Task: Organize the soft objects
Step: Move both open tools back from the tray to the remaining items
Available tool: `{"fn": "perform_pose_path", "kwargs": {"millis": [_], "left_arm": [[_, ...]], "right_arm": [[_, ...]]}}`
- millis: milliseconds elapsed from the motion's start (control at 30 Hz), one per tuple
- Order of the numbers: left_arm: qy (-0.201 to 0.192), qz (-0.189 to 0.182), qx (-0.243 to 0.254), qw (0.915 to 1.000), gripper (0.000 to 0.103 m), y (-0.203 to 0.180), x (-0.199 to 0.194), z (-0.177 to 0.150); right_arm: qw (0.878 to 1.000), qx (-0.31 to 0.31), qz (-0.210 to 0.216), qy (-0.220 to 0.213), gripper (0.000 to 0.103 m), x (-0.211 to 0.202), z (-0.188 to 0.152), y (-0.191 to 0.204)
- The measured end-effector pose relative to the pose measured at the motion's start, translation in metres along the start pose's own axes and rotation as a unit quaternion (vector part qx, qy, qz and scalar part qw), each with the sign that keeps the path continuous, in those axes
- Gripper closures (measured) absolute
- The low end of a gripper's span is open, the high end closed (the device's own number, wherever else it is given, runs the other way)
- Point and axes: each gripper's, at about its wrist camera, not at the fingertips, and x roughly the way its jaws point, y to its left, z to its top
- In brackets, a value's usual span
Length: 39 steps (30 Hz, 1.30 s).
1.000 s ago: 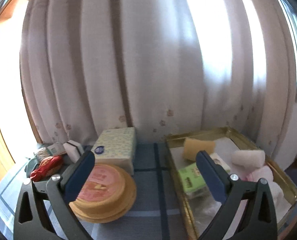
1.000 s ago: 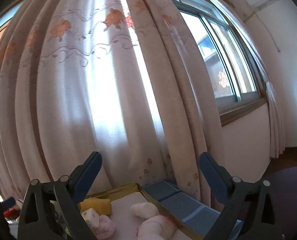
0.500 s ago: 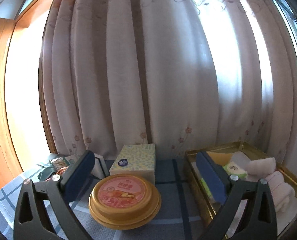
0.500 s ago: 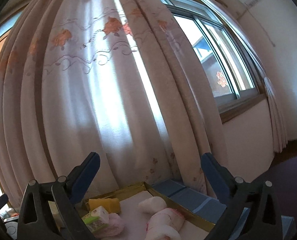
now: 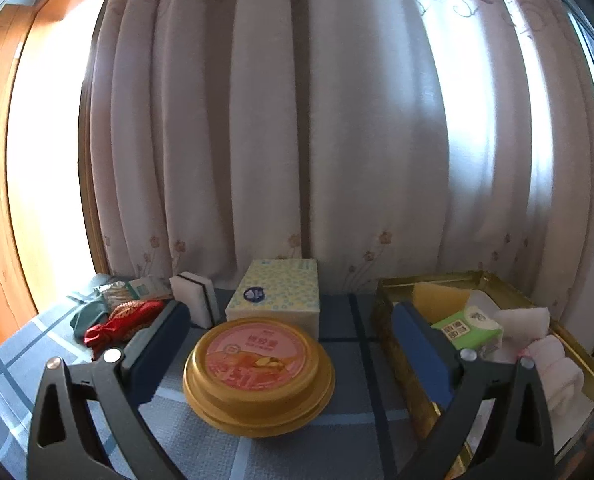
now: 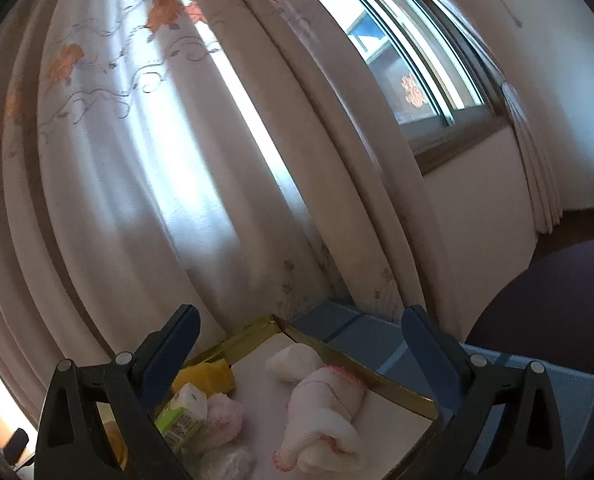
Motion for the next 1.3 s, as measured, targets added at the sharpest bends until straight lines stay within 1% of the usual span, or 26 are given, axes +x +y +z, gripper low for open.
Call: {"fn": "perform_pose_path", "kwargs": {"millis": [100,267,400,500,733,900,1033,1167,1300], "left_arm": [[0.0,0.0,0.0,1.0,0.001,0.002,-0.001,0.0],[0.001,0.005,-0.001,1.0,0.001,0.008,-0.001,0.001],[-0.011,0.023,0.009,0.9996,0.001,0.019,-0.002,0.002],[-0.013,0.032,0.006,0.9994,0.001,0.032,-0.001,0.004],[-0.011,0.053,-0.003,0.9985,0.001,0.064,0.003,0.004],[-0.013,0.068,-0.008,0.9975,0.001,0.088,0.003,0.004],[-0.013,0.079,-0.011,0.9967,0.001,0.106,0.004,0.005],[-0.015,0.093,-0.008,0.9956,0.001,0.125,0.007,0.006],[-0.009,0.112,-0.011,0.9936,0.001,0.148,0.016,0.008]], "right_arm": [[1.0,-0.009,0.013,-0.013,0.001,-0.009,-0.003,0.009],[0.999,-0.028,0.039,-0.022,0.001,-0.02,-0.011,0.03],[0.996,-0.058,0.055,-0.049,0.001,-0.037,-0.019,0.054],[0.993,-0.063,0.075,-0.066,0.001,-0.049,-0.026,0.068],[0.989,-0.088,0.106,-0.053,0.001,-0.053,-0.042,0.111],[0.986,-0.093,0.125,-0.052,0.001,-0.058,-0.052,0.13],[0.983,-0.108,0.142,-0.05,0.001,-0.06,-0.06,0.15],[0.98,-0.117,0.158,-0.032,0.001,-0.058,-0.069,0.17],[0.978,-0.126,0.163,-0.015,0.001,-0.055,-0.076,0.189]]}}
